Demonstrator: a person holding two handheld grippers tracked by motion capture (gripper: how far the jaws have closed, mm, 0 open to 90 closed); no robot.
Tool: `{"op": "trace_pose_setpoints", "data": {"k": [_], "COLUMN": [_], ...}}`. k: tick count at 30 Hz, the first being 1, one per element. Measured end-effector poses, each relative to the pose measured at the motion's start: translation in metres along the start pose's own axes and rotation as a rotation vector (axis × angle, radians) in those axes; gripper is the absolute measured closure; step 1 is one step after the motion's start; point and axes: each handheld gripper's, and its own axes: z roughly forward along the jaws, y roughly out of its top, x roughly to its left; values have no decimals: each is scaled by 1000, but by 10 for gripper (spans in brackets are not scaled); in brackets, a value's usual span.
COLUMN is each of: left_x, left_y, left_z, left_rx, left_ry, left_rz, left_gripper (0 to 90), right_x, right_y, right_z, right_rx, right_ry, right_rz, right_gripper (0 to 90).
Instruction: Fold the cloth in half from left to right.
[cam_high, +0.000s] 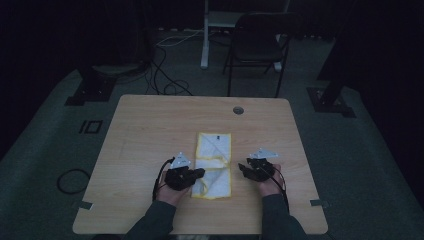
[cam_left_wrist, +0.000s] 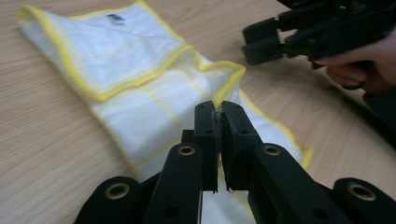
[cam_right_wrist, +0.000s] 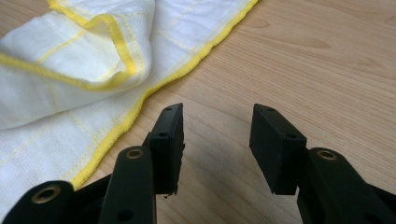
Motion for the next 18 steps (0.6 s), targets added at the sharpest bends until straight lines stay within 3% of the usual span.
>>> {"op": "trace_pose_setpoints", "data": {"k": [6,9,13,18], "left_x": [-15,-19,-19,-15], "left_y": [1,0,-2,-6], "left_z": [4,5,6,4], "left_rx": [9,1,2,13], "left_ry": [-41,-73,-79,-61], "left_rz": [30,34,32,40], "left_gripper": [844,731,652,640], "right_x": [0,0,2,6], "right_y": [0,0,2,6], "right_z": [0,0,-2,-3], "right_rx": [-1,-3,-11,-28], "right_ry": [0,1,3,19], "right_rz": [-2,-2,-7,-11], "right_gripper": [544,544,544,544]}}
